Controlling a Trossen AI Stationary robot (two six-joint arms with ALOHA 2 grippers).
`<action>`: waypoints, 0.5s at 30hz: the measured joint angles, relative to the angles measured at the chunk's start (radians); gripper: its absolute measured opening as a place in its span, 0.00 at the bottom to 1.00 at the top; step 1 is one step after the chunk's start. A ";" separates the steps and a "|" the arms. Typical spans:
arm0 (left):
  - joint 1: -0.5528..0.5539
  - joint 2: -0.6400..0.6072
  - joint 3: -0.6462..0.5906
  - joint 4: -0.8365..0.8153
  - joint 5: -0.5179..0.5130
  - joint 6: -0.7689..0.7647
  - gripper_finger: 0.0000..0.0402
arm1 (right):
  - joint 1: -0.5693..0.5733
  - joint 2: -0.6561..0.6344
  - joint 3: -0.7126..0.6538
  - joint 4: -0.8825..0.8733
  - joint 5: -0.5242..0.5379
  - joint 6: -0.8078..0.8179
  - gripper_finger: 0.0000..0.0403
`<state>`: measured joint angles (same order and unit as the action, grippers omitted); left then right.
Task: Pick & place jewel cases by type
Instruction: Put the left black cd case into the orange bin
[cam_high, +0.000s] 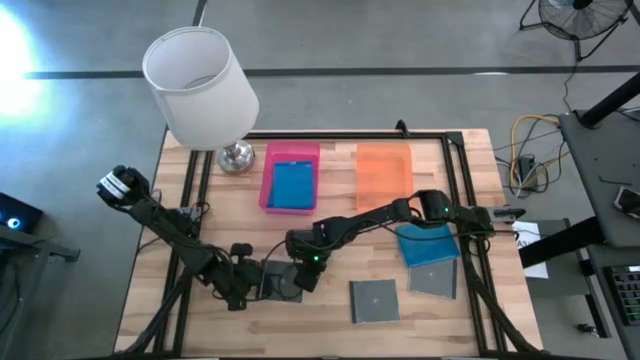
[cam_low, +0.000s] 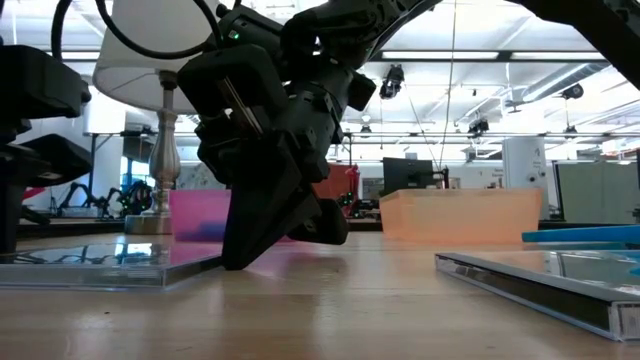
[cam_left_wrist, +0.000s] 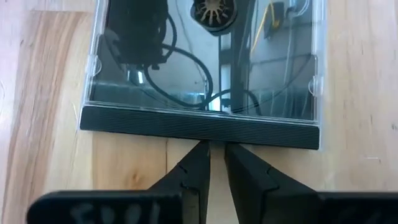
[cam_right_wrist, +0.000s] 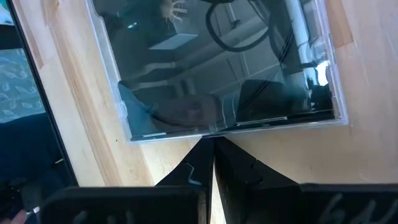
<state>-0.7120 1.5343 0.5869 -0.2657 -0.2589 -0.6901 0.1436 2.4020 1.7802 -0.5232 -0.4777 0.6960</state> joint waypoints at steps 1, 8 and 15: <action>0.001 -0.004 0.000 0.000 -0.001 0.003 0.10 | 0.000 0.000 0.000 0.000 0.000 0.000 0.03; 0.001 -0.090 0.008 -0.005 -0.033 -0.012 0.10 | 0.000 0.000 0.000 -0.002 -0.003 0.000 0.03; 0.005 -0.178 0.034 -0.012 -0.096 -0.028 0.10 | 0.001 -0.001 0.001 -0.096 -0.014 -0.012 0.03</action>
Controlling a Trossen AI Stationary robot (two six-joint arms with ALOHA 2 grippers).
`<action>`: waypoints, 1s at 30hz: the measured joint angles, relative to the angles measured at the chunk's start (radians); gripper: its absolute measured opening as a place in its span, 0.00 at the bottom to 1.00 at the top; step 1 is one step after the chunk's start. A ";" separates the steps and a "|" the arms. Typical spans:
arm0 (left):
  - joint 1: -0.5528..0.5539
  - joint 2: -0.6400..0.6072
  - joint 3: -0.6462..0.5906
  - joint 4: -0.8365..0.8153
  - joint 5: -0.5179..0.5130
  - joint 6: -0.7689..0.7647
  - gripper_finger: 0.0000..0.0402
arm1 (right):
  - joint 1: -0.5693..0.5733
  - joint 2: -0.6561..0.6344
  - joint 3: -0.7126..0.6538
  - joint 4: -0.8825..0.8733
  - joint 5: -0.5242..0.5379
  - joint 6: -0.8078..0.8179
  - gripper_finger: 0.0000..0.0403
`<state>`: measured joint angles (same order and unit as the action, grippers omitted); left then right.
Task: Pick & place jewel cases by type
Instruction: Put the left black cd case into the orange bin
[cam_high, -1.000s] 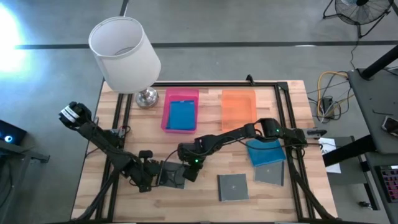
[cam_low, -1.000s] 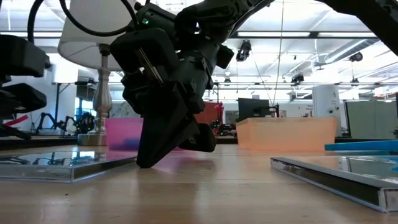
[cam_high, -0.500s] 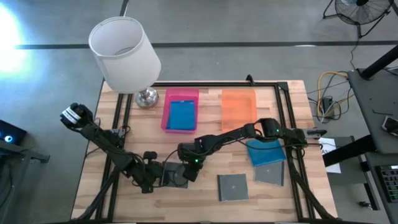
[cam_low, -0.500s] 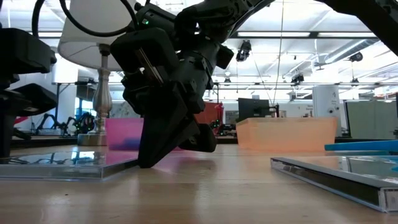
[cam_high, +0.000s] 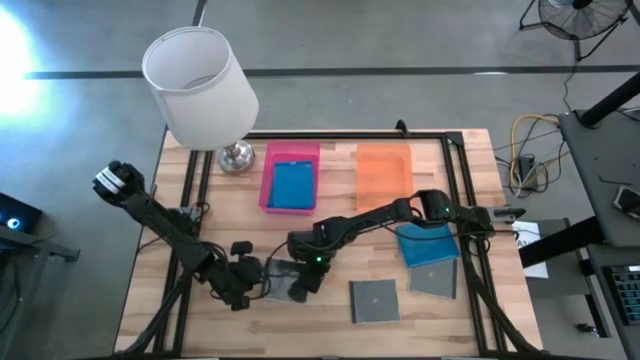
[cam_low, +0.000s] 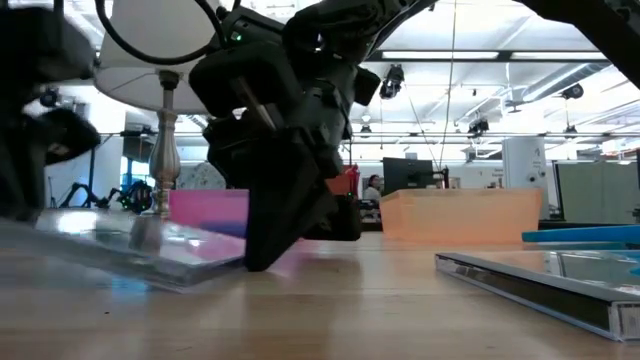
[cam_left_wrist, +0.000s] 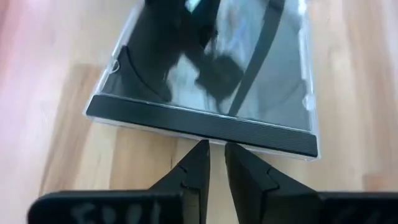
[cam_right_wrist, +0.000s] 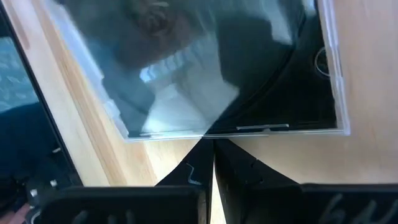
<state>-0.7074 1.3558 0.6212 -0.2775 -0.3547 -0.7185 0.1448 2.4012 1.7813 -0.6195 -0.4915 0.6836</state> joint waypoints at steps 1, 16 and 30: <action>0.001 -0.007 0.005 -0.001 -0.007 0.004 0.10 | 0.000 0.000 0.000 -0.013 -0.001 -0.005 0.03; 0.052 0.005 0.099 0.186 -0.049 0.093 0.10 | -0.001 -0.001 -0.002 -0.043 -0.022 -0.059 0.03; 0.123 0.073 0.085 0.199 0.036 -0.235 0.14 | 0.000 -0.001 -0.001 -0.039 -0.019 -0.107 0.03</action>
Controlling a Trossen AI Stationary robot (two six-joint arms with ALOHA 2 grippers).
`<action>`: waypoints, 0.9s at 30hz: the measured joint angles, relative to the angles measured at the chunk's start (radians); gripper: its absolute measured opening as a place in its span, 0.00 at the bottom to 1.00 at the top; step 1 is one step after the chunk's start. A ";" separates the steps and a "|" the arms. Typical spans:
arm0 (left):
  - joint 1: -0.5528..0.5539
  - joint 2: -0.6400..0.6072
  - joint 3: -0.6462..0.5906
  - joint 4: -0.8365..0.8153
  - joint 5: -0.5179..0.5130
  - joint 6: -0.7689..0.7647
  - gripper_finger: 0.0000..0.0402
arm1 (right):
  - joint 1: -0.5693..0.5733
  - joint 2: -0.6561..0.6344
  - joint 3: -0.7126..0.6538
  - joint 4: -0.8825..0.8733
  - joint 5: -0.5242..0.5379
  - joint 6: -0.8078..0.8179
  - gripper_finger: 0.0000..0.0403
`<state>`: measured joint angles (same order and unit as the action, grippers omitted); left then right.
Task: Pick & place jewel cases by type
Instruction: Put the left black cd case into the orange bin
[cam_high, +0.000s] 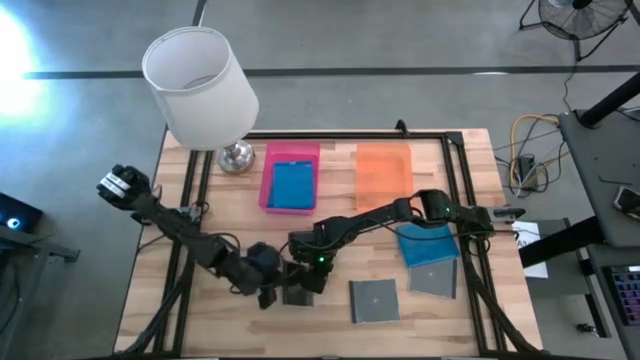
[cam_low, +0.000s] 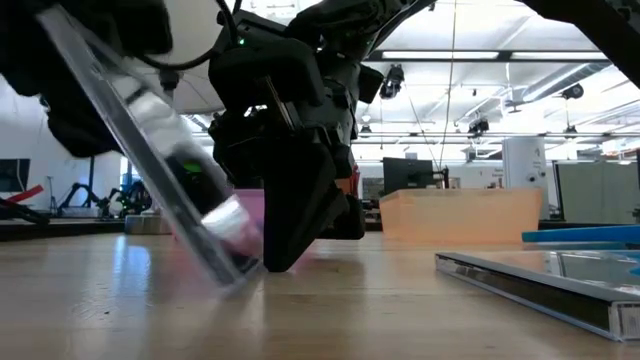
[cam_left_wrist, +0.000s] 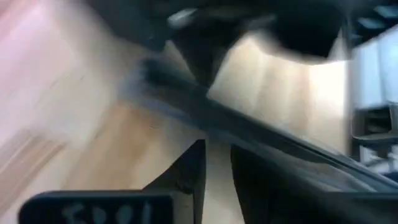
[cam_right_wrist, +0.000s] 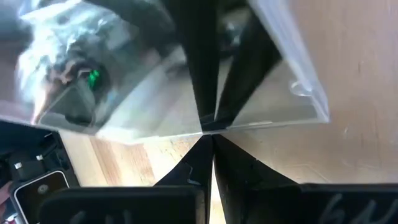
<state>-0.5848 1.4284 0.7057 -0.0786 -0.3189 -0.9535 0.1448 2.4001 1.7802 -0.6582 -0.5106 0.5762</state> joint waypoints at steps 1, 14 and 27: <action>0.003 0.003 -0.009 -0.016 0.000 -0.032 0.16 | 0.000 0.000 0.000 0.000 -0.002 0.000 0.03; 0.005 -0.062 -0.027 0.044 -0.024 -0.336 0.28 | 0.009 0.000 0.000 0.010 -0.007 -0.013 0.03; -0.020 -0.140 -0.070 0.042 -0.116 -0.756 0.28 | 0.009 0.000 -0.002 0.040 0.006 -0.040 0.03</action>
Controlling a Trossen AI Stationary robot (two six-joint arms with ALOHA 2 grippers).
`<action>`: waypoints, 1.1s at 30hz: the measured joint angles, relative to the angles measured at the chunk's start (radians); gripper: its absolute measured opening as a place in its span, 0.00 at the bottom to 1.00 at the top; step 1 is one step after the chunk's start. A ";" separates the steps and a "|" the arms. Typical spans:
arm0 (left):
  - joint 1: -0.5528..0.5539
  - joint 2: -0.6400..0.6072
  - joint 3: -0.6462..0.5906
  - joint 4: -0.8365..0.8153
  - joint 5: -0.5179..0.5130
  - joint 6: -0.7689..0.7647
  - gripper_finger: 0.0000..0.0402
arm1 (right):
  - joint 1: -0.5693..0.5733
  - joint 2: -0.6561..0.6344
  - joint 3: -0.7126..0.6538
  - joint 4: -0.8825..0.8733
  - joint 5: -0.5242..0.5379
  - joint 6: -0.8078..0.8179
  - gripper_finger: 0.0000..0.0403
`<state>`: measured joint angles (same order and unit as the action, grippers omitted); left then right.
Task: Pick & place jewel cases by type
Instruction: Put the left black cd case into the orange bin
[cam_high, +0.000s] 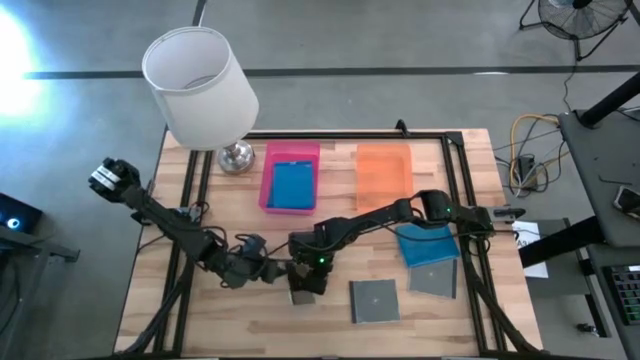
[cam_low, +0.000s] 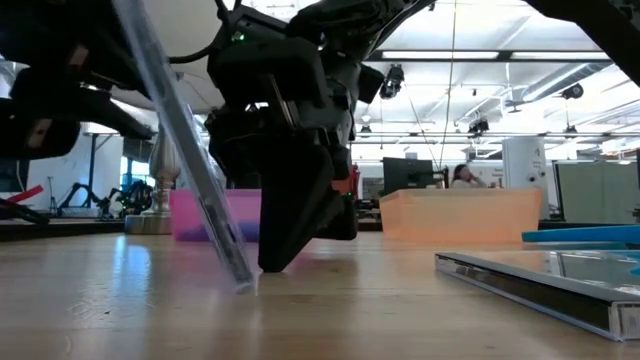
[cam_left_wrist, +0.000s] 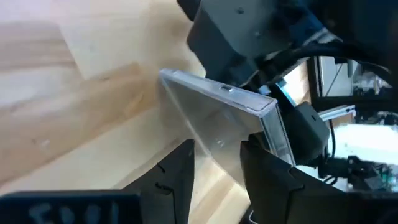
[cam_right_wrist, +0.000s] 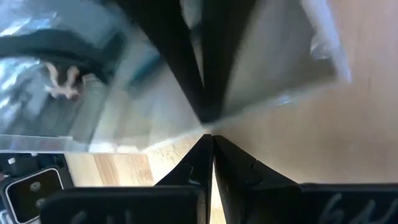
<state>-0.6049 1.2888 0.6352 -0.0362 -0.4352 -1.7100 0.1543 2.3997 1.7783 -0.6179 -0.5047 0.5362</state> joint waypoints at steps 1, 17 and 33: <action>-0.005 0.001 0.000 0.001 -0.002 -0.018 0.28 | -0.001 0.000 0.000 0.002 0.002 0.000 0.03; -0.066 -0.043 -0.002 -0.009 -0.216 -0.240 0.44 | -0.003 0.002 0.001 0.039 0.006 0.033 0.03; -0.067 -0.017 0.003 0.029 -0.263 -0.296 0.45 | -0.004 0.002 0.001 0.053 0.007 0.032 0.03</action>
<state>-0.6724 1.2720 0.6385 -0.0076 -0.6983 -2.0060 0.1505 2.4020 1.7798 -0.5644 -0.4980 0.5686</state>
